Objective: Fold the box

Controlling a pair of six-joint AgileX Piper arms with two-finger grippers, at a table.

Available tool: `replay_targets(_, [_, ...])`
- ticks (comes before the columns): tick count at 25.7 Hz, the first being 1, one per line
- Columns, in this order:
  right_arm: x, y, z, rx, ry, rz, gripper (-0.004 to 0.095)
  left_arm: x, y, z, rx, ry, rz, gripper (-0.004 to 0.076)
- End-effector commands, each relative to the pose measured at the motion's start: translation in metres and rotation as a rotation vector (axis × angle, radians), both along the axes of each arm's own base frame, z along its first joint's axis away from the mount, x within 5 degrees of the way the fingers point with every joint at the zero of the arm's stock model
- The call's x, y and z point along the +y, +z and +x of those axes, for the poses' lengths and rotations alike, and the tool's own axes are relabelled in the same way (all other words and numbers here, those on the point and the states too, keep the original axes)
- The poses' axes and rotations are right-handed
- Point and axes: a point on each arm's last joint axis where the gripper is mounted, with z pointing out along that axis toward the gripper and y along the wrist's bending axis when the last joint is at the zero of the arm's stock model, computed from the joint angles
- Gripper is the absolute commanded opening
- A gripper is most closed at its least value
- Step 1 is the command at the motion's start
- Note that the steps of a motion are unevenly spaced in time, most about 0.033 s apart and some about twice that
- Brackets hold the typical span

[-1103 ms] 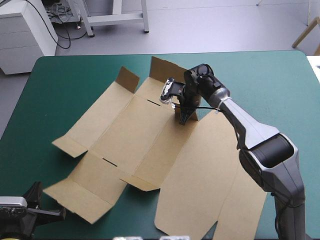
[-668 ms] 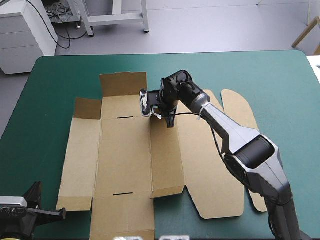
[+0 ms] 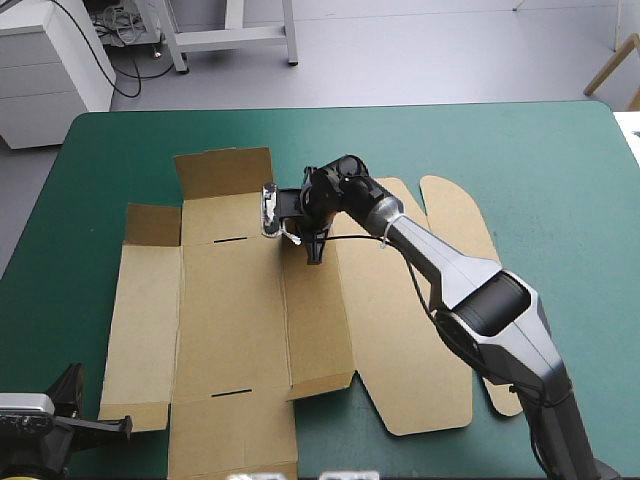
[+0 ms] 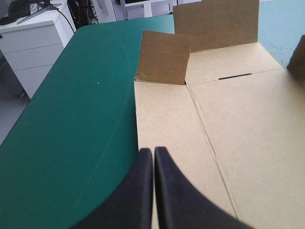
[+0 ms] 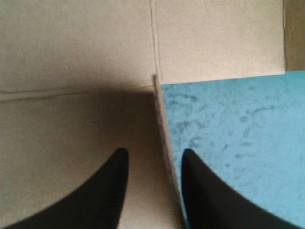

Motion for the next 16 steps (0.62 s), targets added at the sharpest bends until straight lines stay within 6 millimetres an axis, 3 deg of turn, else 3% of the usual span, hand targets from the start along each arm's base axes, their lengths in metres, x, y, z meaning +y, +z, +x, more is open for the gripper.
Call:
replay_targets(1, [0.0, 0.056, -0.007, -0.041, -0.124, 0.171, 0.0722, 0.0, 0.013, -0.003, -0.113, -0.007, -0.002, -0.001])
replay_targets(3, [0.001, 0.073, -0.011, -0.026, -0.159, 0.201, 0.0848, 0.0, 0.013, -0.003, -0.113, -0.007, -0.002, -0.001])
replay_targets(10, [-0.01, 0.127, -0.018, -0.027, -0.314, 0.296, 0.0848, 0.0, 0.013, -0.003, -0.113, -0.006, -0.001, -0.001])
replay_targets(14, [-0.019, 0.149, -0.021, -0.042, -0.419, 0.338, 0.0786, 0.0, 0.013, -0.003, -0.113, -0.005, 0.001, -0.001])
replay_targets(16, [-0.024, 0.159, -0.021, -0.059, -0.492, 0.377, 0.0657, 0.0, 0.013, -0.003, -0.113, -0.005, 0.001, -0.001])
